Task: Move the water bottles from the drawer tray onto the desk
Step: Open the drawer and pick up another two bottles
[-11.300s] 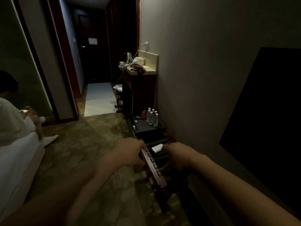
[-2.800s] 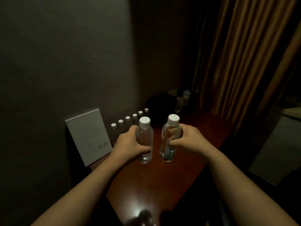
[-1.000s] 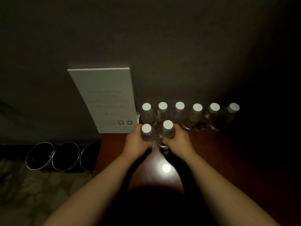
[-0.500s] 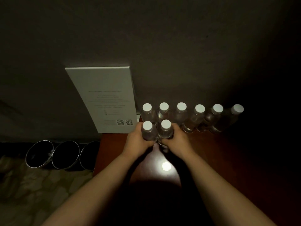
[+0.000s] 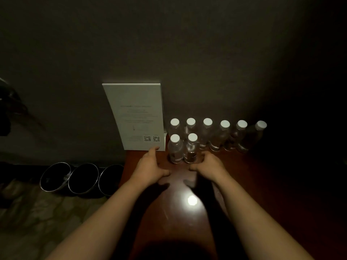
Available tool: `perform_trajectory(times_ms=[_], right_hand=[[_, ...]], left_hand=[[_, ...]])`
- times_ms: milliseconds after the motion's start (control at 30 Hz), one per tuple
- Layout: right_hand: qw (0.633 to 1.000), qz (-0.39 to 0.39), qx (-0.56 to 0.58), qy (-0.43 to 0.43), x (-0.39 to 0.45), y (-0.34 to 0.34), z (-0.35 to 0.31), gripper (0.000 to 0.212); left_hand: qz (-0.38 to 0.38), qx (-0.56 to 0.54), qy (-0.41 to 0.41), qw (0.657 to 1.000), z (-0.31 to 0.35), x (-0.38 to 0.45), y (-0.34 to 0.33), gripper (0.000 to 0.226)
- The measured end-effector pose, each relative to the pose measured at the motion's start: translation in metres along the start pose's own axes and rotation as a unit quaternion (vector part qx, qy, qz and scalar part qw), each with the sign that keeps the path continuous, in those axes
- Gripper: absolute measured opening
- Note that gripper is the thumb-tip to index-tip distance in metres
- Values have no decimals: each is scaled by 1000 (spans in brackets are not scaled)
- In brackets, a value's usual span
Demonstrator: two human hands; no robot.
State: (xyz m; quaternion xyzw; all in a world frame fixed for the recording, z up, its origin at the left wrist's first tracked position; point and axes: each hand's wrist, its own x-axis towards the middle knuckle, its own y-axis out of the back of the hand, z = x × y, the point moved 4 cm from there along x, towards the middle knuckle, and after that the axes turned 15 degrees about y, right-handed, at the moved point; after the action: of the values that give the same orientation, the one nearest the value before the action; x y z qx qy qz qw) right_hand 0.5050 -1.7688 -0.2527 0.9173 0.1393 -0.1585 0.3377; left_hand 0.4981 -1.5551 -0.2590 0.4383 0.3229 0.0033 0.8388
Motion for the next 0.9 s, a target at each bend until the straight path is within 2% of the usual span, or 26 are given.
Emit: perform_trajectory(times_ms=[233,367,467,633,900], right_hand=[[998,22,-30,49,-62,-15,-43,72],[990,47,-55,118,-96,-37,-94,65],[985,37,-65,157,-114,-64,-136,62],[969,-14,-120,213,-137,-134,-214,64],[921,-109,-205,312,-180,-291,-342,66]], left_hand=[[26,31,-50,998,-18,-60,39,99],[43,54,-77,995,-44,-91,80,85],[62,65,-76,993,-79,-113,116,80],[111,79,-54,989,-167,-147,183,74],[187,83,18,979,-357,-194,278,71]])
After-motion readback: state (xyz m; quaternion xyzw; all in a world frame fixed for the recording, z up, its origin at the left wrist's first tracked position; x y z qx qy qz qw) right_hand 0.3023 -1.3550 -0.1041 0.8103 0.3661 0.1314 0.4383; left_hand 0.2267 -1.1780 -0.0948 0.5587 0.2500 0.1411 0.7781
